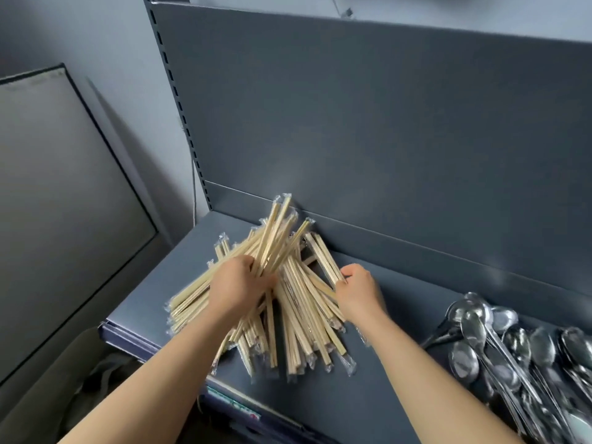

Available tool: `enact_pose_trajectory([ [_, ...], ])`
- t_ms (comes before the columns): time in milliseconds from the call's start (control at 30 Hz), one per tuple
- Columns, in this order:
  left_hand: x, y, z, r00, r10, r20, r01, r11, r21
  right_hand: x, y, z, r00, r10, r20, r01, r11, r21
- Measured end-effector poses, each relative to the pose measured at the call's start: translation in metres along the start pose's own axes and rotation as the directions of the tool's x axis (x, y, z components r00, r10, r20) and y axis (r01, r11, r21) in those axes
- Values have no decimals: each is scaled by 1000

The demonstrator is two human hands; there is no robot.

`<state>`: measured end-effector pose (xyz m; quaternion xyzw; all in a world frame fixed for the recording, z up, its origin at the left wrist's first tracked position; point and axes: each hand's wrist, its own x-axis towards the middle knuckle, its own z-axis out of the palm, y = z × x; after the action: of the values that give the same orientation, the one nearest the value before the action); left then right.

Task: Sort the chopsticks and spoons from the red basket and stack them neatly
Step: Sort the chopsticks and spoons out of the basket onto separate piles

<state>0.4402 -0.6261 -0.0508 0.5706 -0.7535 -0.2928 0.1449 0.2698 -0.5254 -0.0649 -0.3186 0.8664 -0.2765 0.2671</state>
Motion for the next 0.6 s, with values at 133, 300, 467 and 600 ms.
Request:
enact_pose_trajectory([
  [133, 9, -8, -2, 986, 170, -4, -169, 985, 38, -7, -8, 4, 1000, 0, 5, 0, 1000, 27],
  [300, 14, -20, -7, 937, 342, 76, -351, 919, 182, -23, -18, 9, 999, 5, -46, -3, 999, 37],
  [467, 15, -29, -16, 884, 459, 89, -456, 802, 386, -41, -22, 11, 993, -10, -120, -13, 982, -189],
  [600, 11, -26, -24, 842, 525, 125, -515, 713, 475, -61, -21, 10, 991, -8, -135, -19, 980, -197],
])
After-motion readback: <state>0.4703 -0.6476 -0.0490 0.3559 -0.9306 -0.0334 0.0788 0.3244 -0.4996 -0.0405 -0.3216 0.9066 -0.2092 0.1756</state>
